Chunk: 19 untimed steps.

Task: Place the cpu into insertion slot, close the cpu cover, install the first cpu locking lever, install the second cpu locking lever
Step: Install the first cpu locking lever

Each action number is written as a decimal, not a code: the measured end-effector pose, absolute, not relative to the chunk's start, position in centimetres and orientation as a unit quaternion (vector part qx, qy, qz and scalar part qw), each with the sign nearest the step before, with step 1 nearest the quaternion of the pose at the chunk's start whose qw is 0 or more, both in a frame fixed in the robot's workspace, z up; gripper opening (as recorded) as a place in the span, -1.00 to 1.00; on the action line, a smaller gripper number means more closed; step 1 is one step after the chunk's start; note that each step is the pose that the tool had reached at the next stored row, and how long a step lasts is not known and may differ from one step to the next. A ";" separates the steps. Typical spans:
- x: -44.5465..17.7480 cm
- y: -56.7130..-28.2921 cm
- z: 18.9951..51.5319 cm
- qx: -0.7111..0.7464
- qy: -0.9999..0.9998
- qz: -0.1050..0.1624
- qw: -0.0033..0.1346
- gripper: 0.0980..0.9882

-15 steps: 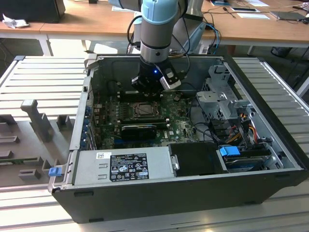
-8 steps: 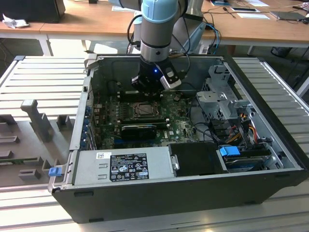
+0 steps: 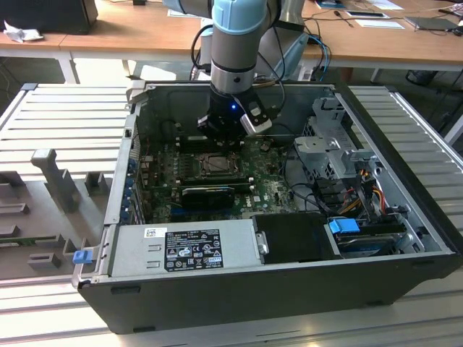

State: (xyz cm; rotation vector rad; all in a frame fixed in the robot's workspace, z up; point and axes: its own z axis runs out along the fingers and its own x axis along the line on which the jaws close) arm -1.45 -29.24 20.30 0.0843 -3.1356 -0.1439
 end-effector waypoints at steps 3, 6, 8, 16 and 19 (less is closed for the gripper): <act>-1.4 -29.2 20.3 0.027 -0.999 -0.045 0.001 -0.98; -1.4 -29.2 20.2 0.027 -0.999 -0.028 0.001 -0.98; -1.4 -29.3 20.2 0.027 -0.999 -0.027 0.001 -0.98; -1.4 -29.2 20.7 0.027 -0.997 -0.067 0.000 -0.98; -1.4 -29.2 22.0 0.027 -0.997 -0.067 0.000 -0.98</act>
